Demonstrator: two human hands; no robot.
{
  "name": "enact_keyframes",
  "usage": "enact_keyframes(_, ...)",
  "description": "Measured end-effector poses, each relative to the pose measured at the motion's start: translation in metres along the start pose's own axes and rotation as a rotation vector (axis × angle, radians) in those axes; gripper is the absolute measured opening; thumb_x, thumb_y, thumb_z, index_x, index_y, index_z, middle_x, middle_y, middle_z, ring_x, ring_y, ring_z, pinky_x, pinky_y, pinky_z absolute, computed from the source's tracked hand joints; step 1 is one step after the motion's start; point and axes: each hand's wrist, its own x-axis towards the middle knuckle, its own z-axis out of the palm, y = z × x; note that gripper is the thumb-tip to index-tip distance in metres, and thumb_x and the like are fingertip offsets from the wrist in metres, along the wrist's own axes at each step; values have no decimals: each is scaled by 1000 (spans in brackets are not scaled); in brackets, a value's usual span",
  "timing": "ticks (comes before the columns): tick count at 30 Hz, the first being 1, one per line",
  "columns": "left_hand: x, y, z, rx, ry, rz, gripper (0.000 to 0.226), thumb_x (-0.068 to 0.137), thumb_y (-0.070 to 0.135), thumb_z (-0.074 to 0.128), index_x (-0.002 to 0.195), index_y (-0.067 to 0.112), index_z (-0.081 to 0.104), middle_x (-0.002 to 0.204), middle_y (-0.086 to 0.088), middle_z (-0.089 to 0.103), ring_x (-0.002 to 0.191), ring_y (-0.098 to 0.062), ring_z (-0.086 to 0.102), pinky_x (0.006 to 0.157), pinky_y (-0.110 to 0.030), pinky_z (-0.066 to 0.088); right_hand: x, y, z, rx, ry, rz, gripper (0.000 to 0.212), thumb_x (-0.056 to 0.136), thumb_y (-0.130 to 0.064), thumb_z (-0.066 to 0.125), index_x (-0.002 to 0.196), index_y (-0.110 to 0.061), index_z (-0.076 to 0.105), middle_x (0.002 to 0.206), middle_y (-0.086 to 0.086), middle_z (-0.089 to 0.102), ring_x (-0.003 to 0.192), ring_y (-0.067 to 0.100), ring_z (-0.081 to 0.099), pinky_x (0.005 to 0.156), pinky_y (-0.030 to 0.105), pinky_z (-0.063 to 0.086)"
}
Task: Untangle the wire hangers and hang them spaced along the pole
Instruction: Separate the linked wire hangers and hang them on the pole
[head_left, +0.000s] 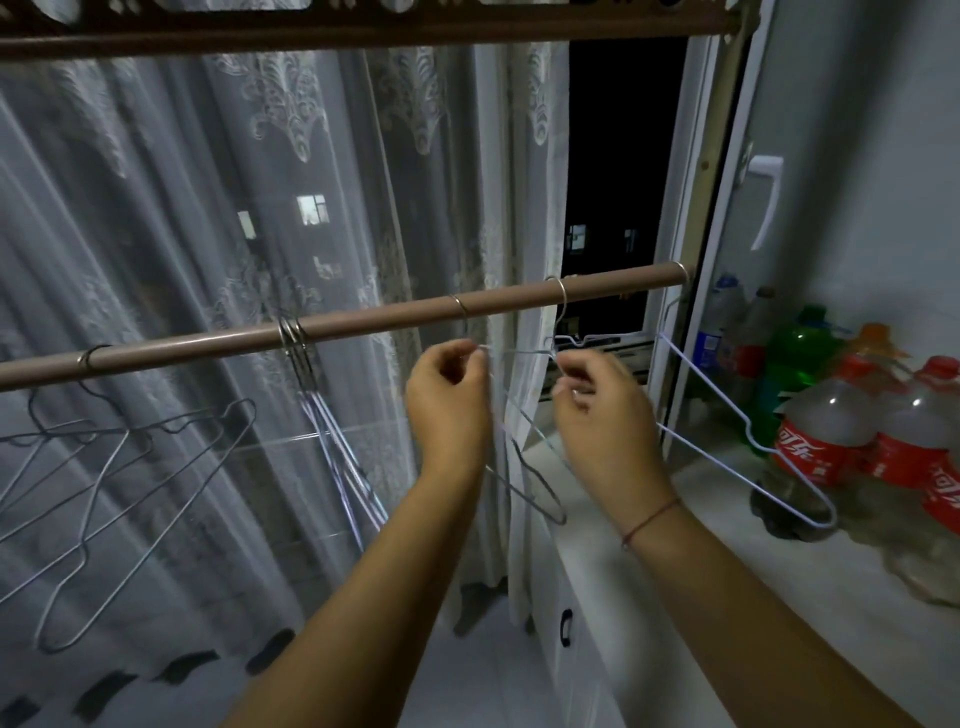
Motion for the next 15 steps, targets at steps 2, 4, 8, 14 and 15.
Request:
enact_keyframes(2, 8, -9, -15, -1, 56, -109, 19, 85, 20, 64, 103, 15, 65, 92, -1, 67, 85, -10, 63, 80, -24, 53, -10, -1, 23, -50, -156, 48, 34, 89, -20, 53, 123, -18, 50, 124, -2, 52, 113, 11, 52, 93, 23, 46)
enact_keyframes(4, 11, -19, -23, 38, -8, -252, 17, 86, 23, 63, 102, 16, 65, 94, -1, 66, 85, -12, 61, 77, -28, 48, -15, 6, 41, -103, -269, 128, 41, 89, -27, 53, 129, -20, 45, 132, 1, 51, 119, 16, 51, 95, 28, 45)
enact_keyframes(8, 12, -34, -23, 48, -216, -426, 17, 88, 25, 61, 90, 11, 69, 72, -1, 60, 64, -10, 51, 65, -26, 42, -20, 16, 57, -122, -290, 224, 36, 89, -26, 53, 125, -22, 47, 121, 4, 60, 109, 21, 57, 91, 41, 50)
enact_keyframes(14, 12, -35, -18, -46, -220, -459, 15, 90, 16, 58, 79, 9, 66, 74, -8, 65, 60, -12, 54, 61, -24, 44, -23, 19, 68, -177, -289, 240, 15, 89, -22, 50, 102, -21, 58, 72, -4, 56, 73, 21, 59, 65, 33, 52)
enact_keyframes(15, 12, -33, -19, -56, -229, -450, 15, 90, 15, 58, 79, 10, 66, 74, -8, 65, 60, -12, 53, 62, -24, 45, -23, 17, 67, -166, -283, 237, 15, 89, -21, 51, 102, -21, 58, 78, -3, 58, 76, 20, 59, 67, 33, 52)
